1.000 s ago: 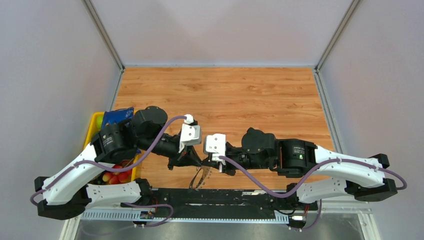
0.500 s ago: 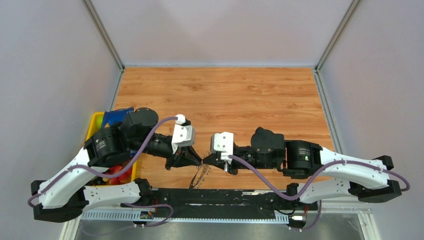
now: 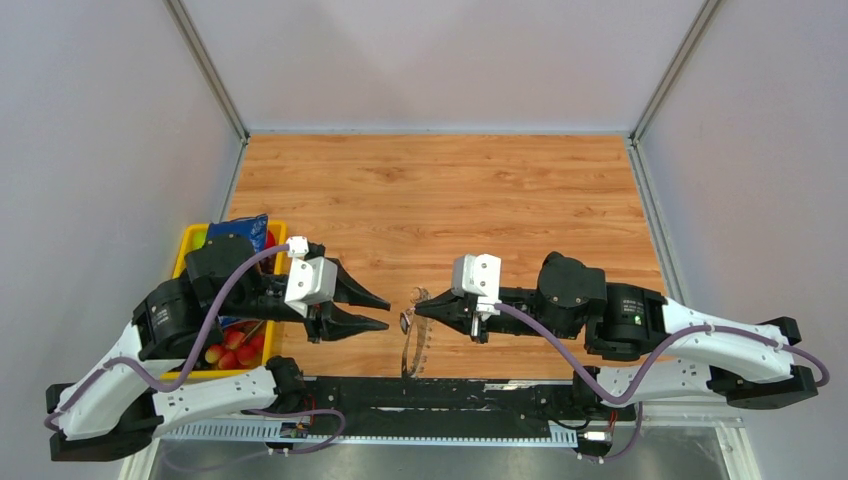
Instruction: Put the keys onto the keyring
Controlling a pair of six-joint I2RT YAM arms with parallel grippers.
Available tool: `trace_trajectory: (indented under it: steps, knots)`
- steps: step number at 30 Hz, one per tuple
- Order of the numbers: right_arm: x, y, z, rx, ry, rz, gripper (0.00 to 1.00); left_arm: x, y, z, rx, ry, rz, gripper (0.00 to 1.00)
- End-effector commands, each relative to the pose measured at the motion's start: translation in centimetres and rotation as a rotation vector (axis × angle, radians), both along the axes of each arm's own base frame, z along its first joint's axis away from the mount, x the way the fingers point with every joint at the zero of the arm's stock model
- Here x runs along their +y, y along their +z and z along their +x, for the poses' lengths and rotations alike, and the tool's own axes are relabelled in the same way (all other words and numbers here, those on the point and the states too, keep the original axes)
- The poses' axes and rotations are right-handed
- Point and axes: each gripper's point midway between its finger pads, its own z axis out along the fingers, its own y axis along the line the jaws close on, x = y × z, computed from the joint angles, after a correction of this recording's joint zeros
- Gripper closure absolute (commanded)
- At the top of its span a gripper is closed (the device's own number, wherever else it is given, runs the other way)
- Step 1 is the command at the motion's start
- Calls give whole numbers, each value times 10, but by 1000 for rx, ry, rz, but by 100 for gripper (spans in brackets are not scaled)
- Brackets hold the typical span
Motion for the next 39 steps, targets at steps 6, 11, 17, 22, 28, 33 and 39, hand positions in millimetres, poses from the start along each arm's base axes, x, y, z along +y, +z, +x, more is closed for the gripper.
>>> trace_trajectory:
  steps: [6,11,17,22,28,33,39]
  knots:
    - [-2,40,3,-1,-20,153,100,-18,-1,14,-5,28,-18,59]
    - [-4,46,3,-2,-24,171,100,-22,-4,15,-2,17,-10,59]
    - [-3,48,3,-3,-22,187,100,-24,-5,15,-2,15,-9,71]
    - [-5,51,4,-5,-31,210,100,-24,-2,16,-5,22,-20,91]
    - [-2,52,7,-9,-42,246,100,-25,1,18,-11,30,-30,99]
    - [1,52,9,-6,-55,295,100,-25,4,18,-17,30,-41,100]
    - [3,55,14,-5,-80,389,100,-25,4,20,-22,37,-41,100]
